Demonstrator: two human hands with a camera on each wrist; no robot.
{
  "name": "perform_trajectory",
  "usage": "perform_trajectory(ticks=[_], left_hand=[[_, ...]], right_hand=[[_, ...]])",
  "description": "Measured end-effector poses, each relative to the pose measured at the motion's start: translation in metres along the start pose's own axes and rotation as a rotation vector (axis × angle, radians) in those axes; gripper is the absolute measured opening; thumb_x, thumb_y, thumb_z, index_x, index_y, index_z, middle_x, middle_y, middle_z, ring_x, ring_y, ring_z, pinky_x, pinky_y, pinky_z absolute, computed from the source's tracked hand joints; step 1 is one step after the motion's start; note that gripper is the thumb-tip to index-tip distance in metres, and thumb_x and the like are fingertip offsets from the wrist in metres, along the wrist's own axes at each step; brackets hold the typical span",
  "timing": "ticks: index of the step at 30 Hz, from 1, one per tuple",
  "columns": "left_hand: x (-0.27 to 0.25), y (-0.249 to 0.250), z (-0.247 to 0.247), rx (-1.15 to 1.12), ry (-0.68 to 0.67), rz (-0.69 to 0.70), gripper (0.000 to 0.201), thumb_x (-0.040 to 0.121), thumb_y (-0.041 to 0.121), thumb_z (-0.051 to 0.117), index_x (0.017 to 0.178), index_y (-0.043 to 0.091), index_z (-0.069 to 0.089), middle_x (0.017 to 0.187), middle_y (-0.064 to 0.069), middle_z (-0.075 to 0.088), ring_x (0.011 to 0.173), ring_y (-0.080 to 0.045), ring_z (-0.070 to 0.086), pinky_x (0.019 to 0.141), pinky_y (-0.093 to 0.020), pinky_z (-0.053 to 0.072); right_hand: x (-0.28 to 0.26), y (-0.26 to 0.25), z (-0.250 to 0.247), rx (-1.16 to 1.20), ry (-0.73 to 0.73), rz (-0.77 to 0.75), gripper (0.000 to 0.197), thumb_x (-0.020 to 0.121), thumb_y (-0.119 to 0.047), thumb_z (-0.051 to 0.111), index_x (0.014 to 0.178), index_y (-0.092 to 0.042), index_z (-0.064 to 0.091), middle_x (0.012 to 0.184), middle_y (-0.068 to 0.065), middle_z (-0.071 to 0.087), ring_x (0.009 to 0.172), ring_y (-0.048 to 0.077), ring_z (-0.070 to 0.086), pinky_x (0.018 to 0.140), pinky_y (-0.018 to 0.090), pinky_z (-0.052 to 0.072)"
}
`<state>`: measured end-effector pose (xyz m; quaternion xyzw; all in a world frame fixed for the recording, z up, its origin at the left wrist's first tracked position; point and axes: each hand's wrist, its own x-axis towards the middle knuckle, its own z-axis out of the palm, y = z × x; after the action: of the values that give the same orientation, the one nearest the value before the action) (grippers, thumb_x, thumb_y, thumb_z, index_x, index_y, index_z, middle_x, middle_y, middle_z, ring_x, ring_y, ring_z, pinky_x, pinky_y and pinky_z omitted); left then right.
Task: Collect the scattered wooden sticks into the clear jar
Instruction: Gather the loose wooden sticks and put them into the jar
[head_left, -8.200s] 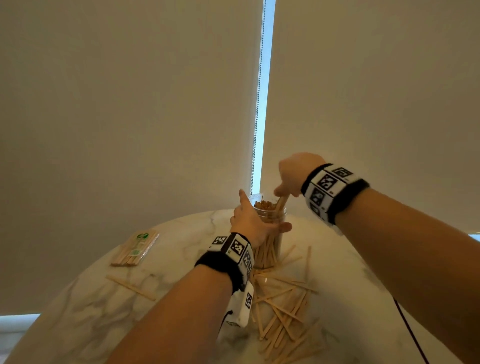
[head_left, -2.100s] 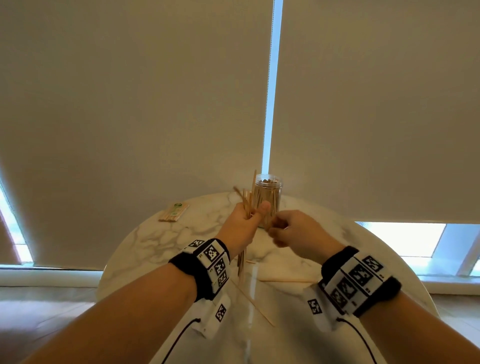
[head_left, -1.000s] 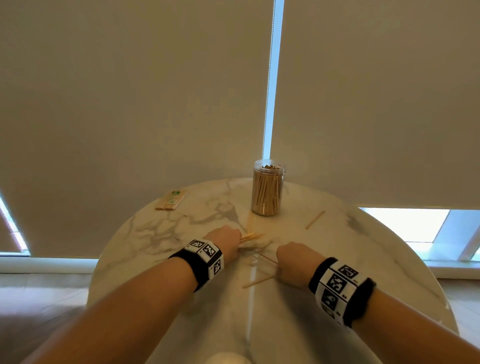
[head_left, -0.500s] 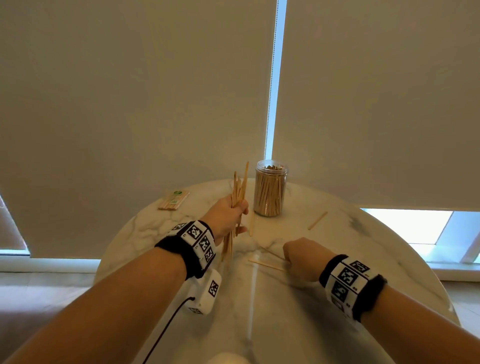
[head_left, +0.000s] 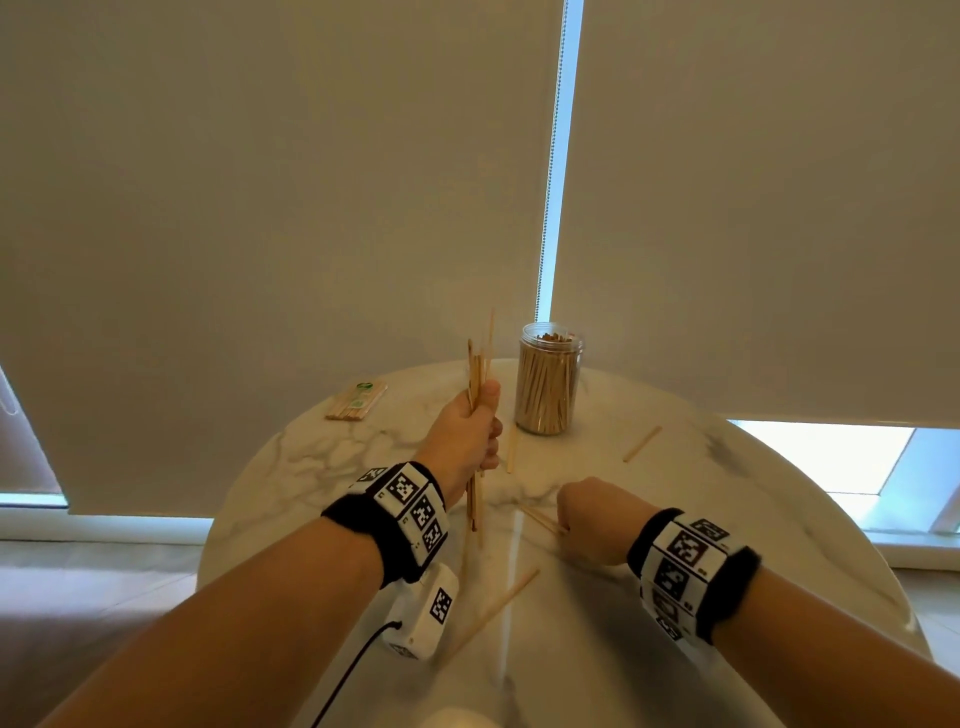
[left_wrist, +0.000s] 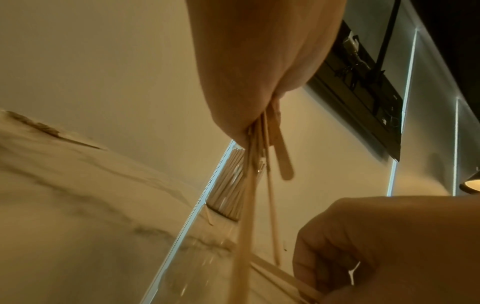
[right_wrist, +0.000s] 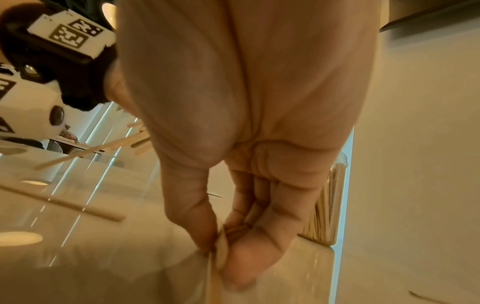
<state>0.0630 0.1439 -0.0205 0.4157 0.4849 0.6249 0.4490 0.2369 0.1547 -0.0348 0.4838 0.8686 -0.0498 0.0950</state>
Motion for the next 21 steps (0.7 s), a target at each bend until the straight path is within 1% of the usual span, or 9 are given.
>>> perform_trajectory(ticks=[2, 5, 7, 11, 13, 14, 17, 19, 21], left_hand=[[-0.001, 0.001, 0.001, -0.015, 0.017, 0.01, 0.033, 0.102, 0.048, 0.048, 0.089, 0.018, 0.046, 0.06, 0.006, 0.036, 0.047, -0.008, 0.029, 0.044, -0.023, 0.029], [-0.003, 0.0, 0.001, -0.004, 0.047, 0.024, 0.034, 0.101, 0.049, 0.048, 0.088, 0.017, 0.046, 0.063, 0.005, 0.037, 0.048, -0.008, 0.03, 0.043, -0.022, 0.031], [-0.004, -0.003, 0.0, 0.064, 0.047, 0.055, 0.035, 0.098, 0.052, 0.052, 0.09, 0.019, 0.049, 0.066, 0.004, 0.039, 0.049, -0.008, 0.033, 0.045, -0.023, 0.035], [-0.009, -0.003, 0.01, 0.207, -0.038, 0.083, 0.055, 0.085, 0.068, 0.063, 0.094, 0.015, 0.055, 0.069, -0.003, 0.052, 0.051, -0.012, 0.044, 0.051, -0.03, 0.045], [-0.012, 0.0, 0.018, 0.203, -0.077, 0.078, 0.048, 0.091, 0.059, 0.061, 0.101, 0.012, 0.061, 0.08, -0.012, 0.068, 0.062, -0.017, 0.062, 0.059, -0.037, 0.056], [-0.013, 0.003, 0.019, 0.215, -0.058, 0.077, 0.037, 0.097, 0.051, 0.057, 0.1, 0.014, 0.062, 0.083, -0.01, 0.07, 0.066, -0.018, 0.066, 0.061, -0.036, 0.057], [-0.005, 0.012, 0.007, 0.291, 0.106, 0.069, 0.029, 0.104, 0.044, 0.043, 0.097, 0.02, 0.057, 0.08, -0.002, 0.059, 0.068, -0.018, 0.058, 0.063, -0.036, 0.055], [0.003, 0.019, -0.011, 0.326, 0.193, 0.051, 0.035, 0.105, 0.046, 0.04, 0.1, 0.017, 0.057, 0.076, 0.0, 0.056, 0.067, -0.018, 0.054, 0.065, -0.035, 0.051], [0.007, 0.024, -0.026, 0.316, 0.215, -0.003, 0.041, 0.105, 0.048, 0.038, 0.108, 0.012, 0.057, 0.068, 0.002, 0.053, 0.064, -0.017, 0.053, 0.07, -0.034, 0.047]], right_hand=[[0.0, 0.004, -0.001, -0.001, 0.008, 0.031, 0.015, 0.095, -0.021, 0.055, 0.1, -0.009, 0.061, 0.1, 0.009, 0.062, 0.095, 0.028, 0.062, 0.071, 0.027, 0.043], [0.003, 0.014, -0.011, 0.147, 0.107, 0.078, 0.014, 0.093, -0.024, 0.061, 0.088, -0.011, 0.06, 0.088, 0.003, 0.063, 0.083, 0.022, 0.061, 0.067, 0.026, 0.048], [0.003, 0.016, -0.023, 0.362, 0.23, 0.074, 0.013, 0.092, -0.026, 0.064, 0.092, -0.013, 0.065, 0.087, 0.002, 0.069, 0.078, 0.018, 0.066, 0.072, 0.03, 0.056], [-0.004, -0.002, -0.044, 0.794, 0.43, -0.135, 0.01, 0.091, -0.021, 0.064, 0.089, -0.012, 0.069, 0.074, 0.003, 0.074, 0.068, 0.017, 0.072, 0.072, 0.038, 0.062], [-0.009, -0.016, -0.048, 0.906, 0.452, -0.231, 0.009, 0.088, -0.014, 0.063, 0.089, -0.012, 0.071, 0.075, 0.004, 0.075, 0.07, 0.018, 0.073, 0.073, 0.039, 0.062], [-0.01, -0.021, -0.048, 0.952, 0.46, -0.237, 0.009, 0.089, -0.014, 0.064, 0.089, -0.011, 0.072, 0.076, 0.005, 0.075, 0.07, 0.018, 0.073, 0.073, 0.037, 0.062], [-0.013, -0.026, -0.044, 0.979, 0.334, -0.161, 0.019, 0.094, -0.029, 0.069, 0.091, -0.011, 0.073, 0.081, 0.004, 0.076, 0.072, 0.014, 0.072, 0.073, 0.03, 0.062], [-0.017, -0.025, -0.035, 0.725, 0.141, -0.137, 0.016, 0.095, -0.03, 0.066, 0.097, -0.017, 0.075, 0.089, -0.002, 0.076, 0.081, 0.013, 0.072, 0.079, 0.028, 0.06], [-0.02, -0.028, -0.022, 0.419, -0.006, -0.208, 0.015, 0.093, -0.024, 0.066, 0.106, -0.022, 0.075, 0.102, -0.006, 0.074, 0.092, 0.013, 0.068, 0.084, 0.026, 0.054]])
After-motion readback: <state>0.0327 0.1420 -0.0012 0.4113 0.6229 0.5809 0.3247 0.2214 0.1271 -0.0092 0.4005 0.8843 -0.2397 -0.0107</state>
